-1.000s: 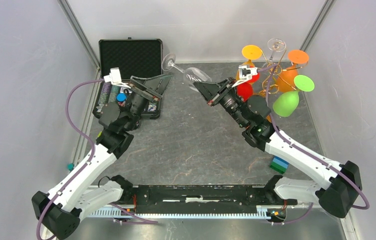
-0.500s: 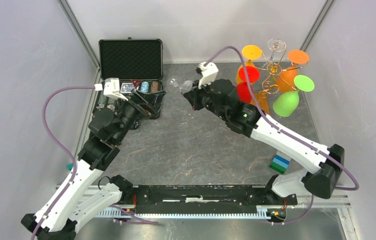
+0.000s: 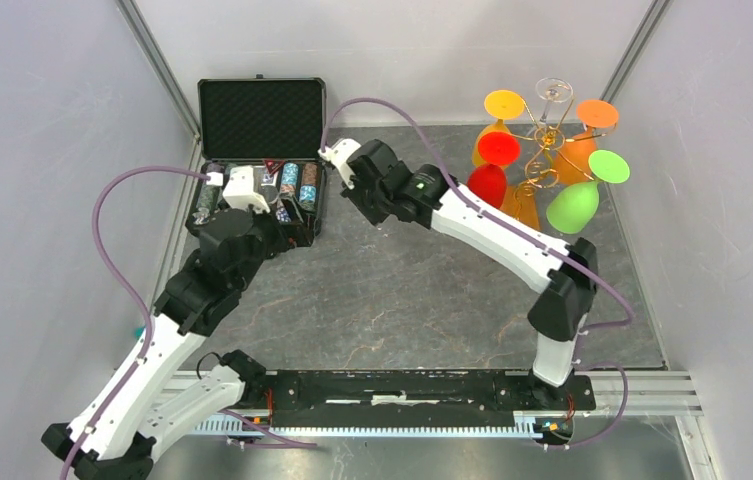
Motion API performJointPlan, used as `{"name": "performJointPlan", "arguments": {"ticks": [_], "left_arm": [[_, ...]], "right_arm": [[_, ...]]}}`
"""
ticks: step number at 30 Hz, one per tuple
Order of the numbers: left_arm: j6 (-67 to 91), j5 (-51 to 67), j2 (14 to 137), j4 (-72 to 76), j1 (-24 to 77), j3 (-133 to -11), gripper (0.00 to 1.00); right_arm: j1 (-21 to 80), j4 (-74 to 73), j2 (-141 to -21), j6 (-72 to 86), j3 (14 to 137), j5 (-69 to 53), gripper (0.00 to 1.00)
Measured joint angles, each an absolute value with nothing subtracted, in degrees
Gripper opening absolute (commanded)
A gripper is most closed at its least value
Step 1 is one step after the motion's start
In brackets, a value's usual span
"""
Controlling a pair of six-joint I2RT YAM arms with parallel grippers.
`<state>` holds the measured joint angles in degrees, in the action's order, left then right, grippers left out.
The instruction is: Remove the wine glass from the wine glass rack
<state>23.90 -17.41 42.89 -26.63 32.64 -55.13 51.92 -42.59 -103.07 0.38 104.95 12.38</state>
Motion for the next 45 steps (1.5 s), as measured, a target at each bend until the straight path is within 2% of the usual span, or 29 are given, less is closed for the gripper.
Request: {"name": "performJointPlan", "arguments": {"ticks": [6, 19, 25, 35, 45], "left_arm": [[23.49, -21.21, 45.58, -32.47, 32.64, -55.07, 0.98], [23.51, -26.48, 36.03, -34.15, 32.64, -51.86, 0.99], [23.49, -26.87, 35.83, -34.2, 32.64, -51.09, 1.0], [23.49, -26.59, 37.26, -34.13, 32.64, -50.92, 1.0], [23.49, -26.39, 37.52, -34.06, 32.64, -50.92, 1.0]], "right_arm": [[51.96, -48.66, -110.1, -1.17, 108.66, 7.57, 0.0], [52.01, -50.33, -118.28, -1.1, 116.51, 1.45, 0.0], [52.01, -51.0, -121.3, -0.89, 119.22, 1.23, 0.01], [51.83, -50.98, -123.94, -0.27, 123.39, 1.8, 0.3], [50.85, -47.94, -123.94, -0.3, 124.05, 3.11, 0.38]]}}
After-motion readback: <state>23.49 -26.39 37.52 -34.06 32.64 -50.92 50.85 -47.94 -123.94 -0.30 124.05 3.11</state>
